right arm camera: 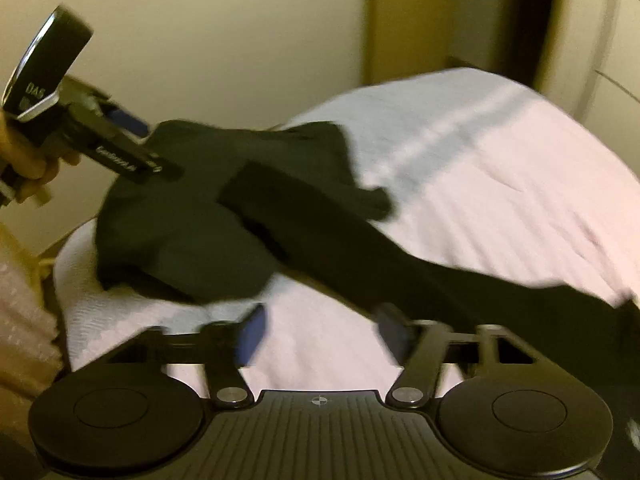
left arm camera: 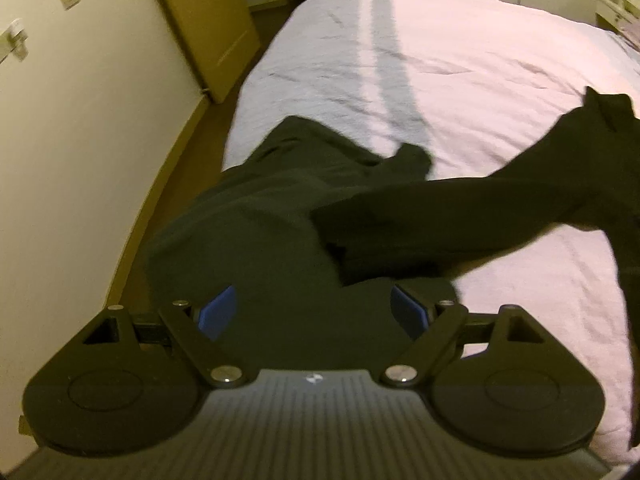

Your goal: Fold clothes

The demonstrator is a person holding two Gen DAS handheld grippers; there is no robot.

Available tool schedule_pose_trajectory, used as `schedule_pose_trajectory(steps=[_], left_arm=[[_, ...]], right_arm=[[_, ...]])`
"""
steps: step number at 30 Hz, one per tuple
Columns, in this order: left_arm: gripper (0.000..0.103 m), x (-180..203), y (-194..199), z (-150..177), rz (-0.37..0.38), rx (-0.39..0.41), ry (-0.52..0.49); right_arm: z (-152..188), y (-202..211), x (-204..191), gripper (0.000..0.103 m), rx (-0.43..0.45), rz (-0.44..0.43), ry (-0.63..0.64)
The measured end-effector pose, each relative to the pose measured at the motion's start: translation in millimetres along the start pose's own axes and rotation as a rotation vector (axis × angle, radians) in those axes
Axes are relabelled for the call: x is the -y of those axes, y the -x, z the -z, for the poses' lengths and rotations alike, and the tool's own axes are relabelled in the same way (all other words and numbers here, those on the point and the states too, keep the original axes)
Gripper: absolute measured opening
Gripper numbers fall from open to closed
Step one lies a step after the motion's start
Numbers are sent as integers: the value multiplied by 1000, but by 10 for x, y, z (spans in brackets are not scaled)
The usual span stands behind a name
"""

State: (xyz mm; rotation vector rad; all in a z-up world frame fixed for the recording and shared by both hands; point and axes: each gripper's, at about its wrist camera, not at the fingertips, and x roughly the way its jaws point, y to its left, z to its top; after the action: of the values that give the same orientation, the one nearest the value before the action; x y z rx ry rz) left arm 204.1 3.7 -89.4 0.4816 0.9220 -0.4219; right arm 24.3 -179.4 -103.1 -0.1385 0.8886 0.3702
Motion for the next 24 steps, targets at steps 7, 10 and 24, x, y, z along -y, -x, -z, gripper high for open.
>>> schedule_pose_trajectory(steps=[7, 10, 24], left_arm=[[82, -235, -170, 129, -45, 7, -19], [82, -293, -228, 191, -47, 0, -1], [82, -414, -366, 385, -53, -22, 48]], right_arm=[[-488, -979, -540, 48, 18, -106, 264], [-632, -1374, -726, 48, 27, -98, 360], [-785, -1991, -847, 11, -31, -23, 437]])
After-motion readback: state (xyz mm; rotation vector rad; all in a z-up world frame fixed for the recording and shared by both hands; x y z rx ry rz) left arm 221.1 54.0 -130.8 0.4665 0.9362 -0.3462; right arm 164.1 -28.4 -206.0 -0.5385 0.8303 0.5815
